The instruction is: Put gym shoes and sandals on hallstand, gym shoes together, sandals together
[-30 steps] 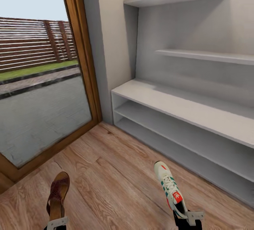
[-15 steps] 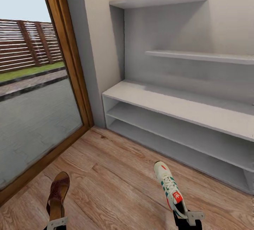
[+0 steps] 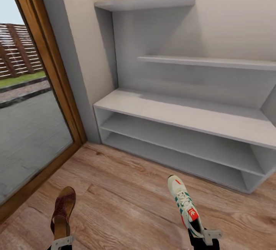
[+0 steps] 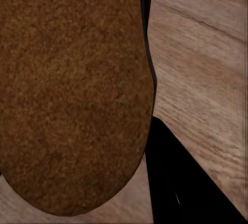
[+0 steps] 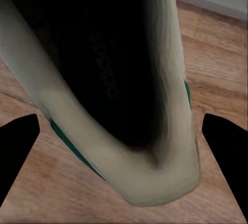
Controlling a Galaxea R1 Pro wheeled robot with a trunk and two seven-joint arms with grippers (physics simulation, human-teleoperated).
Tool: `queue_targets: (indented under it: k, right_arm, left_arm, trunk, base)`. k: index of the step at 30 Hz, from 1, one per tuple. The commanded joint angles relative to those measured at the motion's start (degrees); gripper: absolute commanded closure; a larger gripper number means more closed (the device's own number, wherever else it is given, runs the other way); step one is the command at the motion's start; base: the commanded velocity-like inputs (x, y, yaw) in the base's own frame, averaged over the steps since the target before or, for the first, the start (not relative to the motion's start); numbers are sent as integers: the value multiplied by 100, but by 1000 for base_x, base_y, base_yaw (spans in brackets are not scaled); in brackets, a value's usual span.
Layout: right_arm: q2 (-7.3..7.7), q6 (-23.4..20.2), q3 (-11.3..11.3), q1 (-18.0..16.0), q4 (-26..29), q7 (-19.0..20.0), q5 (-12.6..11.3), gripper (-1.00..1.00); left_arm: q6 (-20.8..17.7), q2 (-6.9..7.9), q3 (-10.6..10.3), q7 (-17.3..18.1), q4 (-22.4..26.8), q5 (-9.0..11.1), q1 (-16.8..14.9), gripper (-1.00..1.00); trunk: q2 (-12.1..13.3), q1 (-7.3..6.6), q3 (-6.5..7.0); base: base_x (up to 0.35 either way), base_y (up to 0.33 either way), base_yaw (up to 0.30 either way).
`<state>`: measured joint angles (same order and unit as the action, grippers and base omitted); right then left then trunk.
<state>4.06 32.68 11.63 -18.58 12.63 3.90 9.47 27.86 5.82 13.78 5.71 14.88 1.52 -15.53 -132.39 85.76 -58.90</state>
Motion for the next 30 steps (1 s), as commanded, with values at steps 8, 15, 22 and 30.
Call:
queue_targets:
  k: [8, 15, 22, 30]
  right_arm:
    - [-2, 19, 50, -5, -6, 40, 30, 100]
    - [-2, 19, 50, -5, -6, 40, 29, 100]
    - [-2, 19, 50, -5, -6, 40, 33, 100]
    - [-2, 19, 50, -5, -6, 40, 29, 100]
  left_arm:
    - [9, -2, 46, 53, -2, -3, -3, 100]
    - [9, -2, 46, 53, -2, -3, -3, 100]
    - [9, -3, 46, 53, -2, -3, -1, 100]
    - [9, -2, 46, 53, -2, -3, -3, 100]
  trunk:
    - [-2, -1, 23]
    - [-2, -1, 44]
    - [-2, -1, 49]
    - [-2, -1, 49]
  base:
    - [-87, 215, -282]
    - [-37, 182, -283]
    - [-2, 19, -294]
    - [0, 223, -297]
